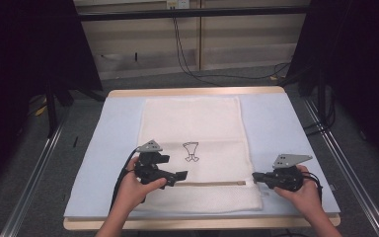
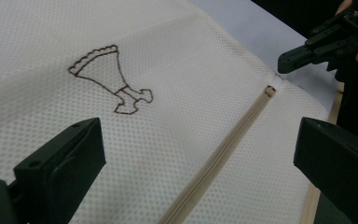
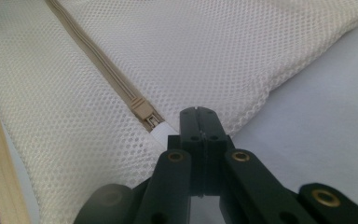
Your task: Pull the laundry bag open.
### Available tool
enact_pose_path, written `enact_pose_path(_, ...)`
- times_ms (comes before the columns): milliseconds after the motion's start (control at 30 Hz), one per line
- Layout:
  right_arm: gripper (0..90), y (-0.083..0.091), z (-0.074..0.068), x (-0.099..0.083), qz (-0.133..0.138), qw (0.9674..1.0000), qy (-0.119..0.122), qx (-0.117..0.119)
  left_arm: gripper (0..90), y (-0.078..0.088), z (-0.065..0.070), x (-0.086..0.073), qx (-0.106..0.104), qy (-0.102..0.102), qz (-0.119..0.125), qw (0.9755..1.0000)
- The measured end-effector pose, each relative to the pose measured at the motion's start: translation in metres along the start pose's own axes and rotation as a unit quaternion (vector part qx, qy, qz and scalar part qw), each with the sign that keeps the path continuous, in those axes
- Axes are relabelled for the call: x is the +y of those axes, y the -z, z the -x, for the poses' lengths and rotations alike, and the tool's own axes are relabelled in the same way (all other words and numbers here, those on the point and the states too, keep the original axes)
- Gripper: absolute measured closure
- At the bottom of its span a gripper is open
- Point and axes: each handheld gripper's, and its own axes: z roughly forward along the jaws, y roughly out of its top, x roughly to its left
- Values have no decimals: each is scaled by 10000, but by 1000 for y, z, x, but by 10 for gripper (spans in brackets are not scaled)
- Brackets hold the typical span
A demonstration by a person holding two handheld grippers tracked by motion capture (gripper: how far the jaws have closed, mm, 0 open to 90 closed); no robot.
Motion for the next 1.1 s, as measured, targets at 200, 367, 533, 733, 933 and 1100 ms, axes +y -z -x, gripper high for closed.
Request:
enact_pose_path(200, 900, -3, -3, 0, -66, 9999, 95, 77, 17, -13, 8, 5, -175, 3, -37, 9998)
enact_pose_path(367, 900, -3, -1, -2, -66, 9999, 82, 56, 15, -28, 18, 12, -441, 153, 3, 9989)
enact_pose_path(533, 900, -4, -1, -3, -70, 9999, 86, 48, 22, -38, 23, 13, -453, 48, -95, 9989)
enact_pose_path(733, 900, -6, -1, -5, -107, 9999, 8, 71, 29, -48, 28, 14, -490, 31, -182, 9986)
enact_pose_path(933, 900, -7, -2, -5, -152, 9999, 52, 53, 51, -61, 34, 15, -516, 97, -263, 9983)
enact_pose_path(1100, 900, -8, -3, -5, -163, 9998, 67, 22, 153, -71, 39, 18, -507, -15, -306, 9982)
